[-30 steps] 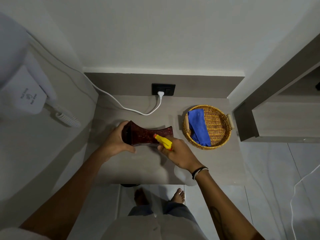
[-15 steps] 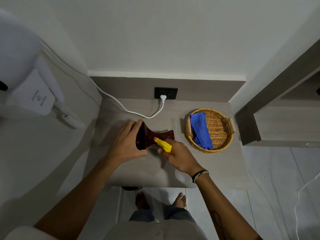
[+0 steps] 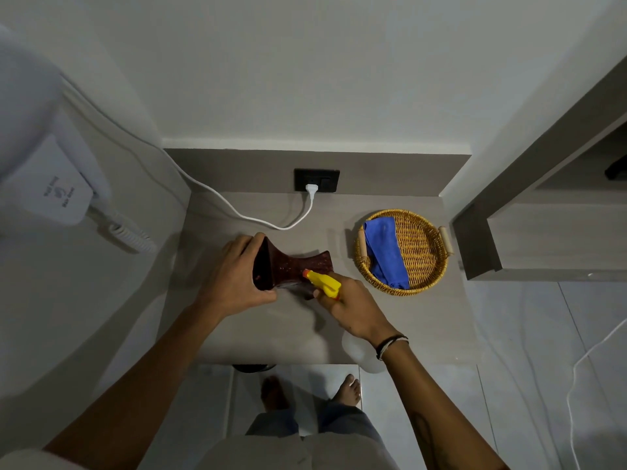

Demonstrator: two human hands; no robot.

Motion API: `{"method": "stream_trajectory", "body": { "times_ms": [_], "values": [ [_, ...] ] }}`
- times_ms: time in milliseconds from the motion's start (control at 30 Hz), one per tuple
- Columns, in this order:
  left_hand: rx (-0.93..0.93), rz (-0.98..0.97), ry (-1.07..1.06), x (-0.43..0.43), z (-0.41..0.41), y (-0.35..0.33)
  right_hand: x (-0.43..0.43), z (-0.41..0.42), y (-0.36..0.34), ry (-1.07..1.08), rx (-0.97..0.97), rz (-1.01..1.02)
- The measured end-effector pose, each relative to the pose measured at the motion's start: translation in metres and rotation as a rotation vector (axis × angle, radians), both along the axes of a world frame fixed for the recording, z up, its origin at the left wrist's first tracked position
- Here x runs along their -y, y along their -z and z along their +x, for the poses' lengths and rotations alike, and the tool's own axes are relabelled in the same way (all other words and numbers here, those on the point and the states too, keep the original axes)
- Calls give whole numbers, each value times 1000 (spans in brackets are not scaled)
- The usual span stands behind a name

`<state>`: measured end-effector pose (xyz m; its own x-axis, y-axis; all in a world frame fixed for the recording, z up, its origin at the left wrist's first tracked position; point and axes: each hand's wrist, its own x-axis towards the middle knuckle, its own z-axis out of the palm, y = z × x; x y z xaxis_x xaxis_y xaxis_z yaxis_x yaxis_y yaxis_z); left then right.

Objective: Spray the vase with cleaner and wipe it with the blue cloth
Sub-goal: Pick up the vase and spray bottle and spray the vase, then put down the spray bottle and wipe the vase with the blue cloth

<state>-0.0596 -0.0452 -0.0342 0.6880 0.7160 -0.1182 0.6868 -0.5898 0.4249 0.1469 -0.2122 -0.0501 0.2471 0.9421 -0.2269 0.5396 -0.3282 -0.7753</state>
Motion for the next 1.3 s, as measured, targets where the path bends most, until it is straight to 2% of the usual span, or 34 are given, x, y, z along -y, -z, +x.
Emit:
{"method": "stream_trajectory", "body": {
  "times_ms": [100,233,400,567,700,900,1000,1300],
  "values": [
    [1,11,18,-1,3,-2,0,-1,1,24,-62,23],
    [-8,17,26,-3,8,-5,0,9,6,87,28,-56],
    [20,0,31,-6,7,-1,11,45,7,229,21,-92],
    [52,21,60,-12,8,7,21,112,-5,464,14,50],
    [53,55,87,-18,7,10,15,167,-9,597,157,176],
    [34,86,129,-23,14,9,-5,207,14,605,160,218],
    [10,126,151,-26,15,7,-10,211,27,613,157,195],
    [7,158,192,-30,22,4,5,216,41,717,72,292]
  ]
}}
